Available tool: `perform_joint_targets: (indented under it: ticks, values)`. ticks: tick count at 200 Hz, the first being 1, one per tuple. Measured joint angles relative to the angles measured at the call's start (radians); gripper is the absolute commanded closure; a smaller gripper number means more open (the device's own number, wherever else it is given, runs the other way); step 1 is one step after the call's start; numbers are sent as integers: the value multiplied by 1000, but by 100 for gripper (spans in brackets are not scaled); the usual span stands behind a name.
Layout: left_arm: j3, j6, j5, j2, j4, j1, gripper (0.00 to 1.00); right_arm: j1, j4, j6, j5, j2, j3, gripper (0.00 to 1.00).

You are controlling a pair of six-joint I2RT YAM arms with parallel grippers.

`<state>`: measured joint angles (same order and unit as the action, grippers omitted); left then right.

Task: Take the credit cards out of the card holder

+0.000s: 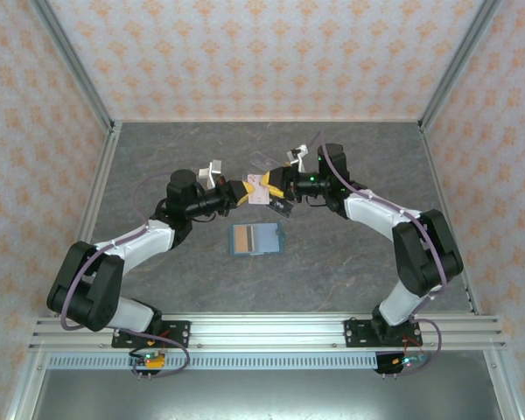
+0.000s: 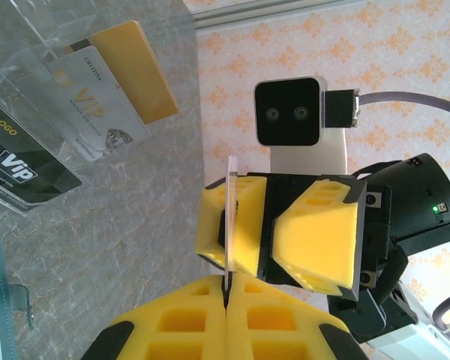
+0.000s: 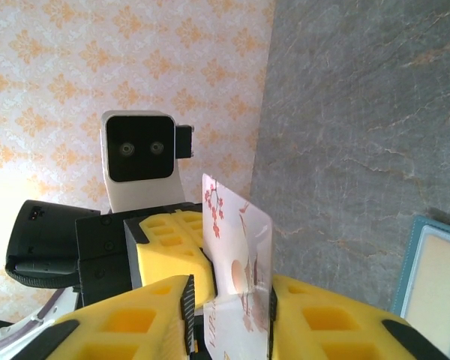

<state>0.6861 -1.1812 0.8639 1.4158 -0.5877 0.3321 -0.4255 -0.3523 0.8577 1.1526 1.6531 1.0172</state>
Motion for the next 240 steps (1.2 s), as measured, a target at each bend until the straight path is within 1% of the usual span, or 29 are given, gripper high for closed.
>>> perform_joint_targets:
  ticks: [8, 15, 30, 35, 38, 49, 65, 70, 90, 99, 131, 156, 182, 213, 240]
  values:
    - [0, -1, -8, 0, 0, 0, 100, -1, -2, -1, 0, 5, 0, 80]
    - [0, -1, -12, 0, 0, 0, 100, -1, -2, 0, 0, 10, 0, 87]
    - [0, -7, -25, 0, 5, 0, 100, -1, 1, -5, 0, 16, 0, 99]
    - [0, -7, -30, 0, 14, 0, 100, 0, 5, -18, 0, 16, 2, 100]
    - [0, -8, -31, 0, 18, 0, 98, 0, 12, -12, -2, 16, 3, 100]
    - [3, -2, -40, 0, 38, 0, 85, 0, 51, -54, -9, 16, 14, 100]
    - [19, 21, -69, 0, 116, 2, 59, 0, 159, -147, -32, 15, 50, 100]
    - [24, 38, -85, 0, 146, 0, 52, 1, 204, -191, -53, 13, 66, 100]
    - [35, 84, -153, -11, 267, -15, 37, 12, 411, -375, -173, 5, 146, 100]
    - [35, 96, -179, -21, 312, -25, 32, 15, 497, -457, -238, 0, 183, 100]
    - [35, 159, -254, -47, 448, -61, 21, 21, 730, -734, -468, -10, 300, 100]
    - [39, 208, -308, -56, 547, -76, 13, 21, 870, -924, -584, -6, 386, 100]
    - [50, 250, -354, -62, 629, -78, 8, 21, 959, -1081, -649, 24, 486, 100]
    - [53, 294, -412, -92, 701, -78, 1, 21, 1049, -1224, -683, 101, 600, 100]
    - [57, 327, -459, -127, 762, -78, 0, 14, 1114, -1323, -715, 179, 680, 100]
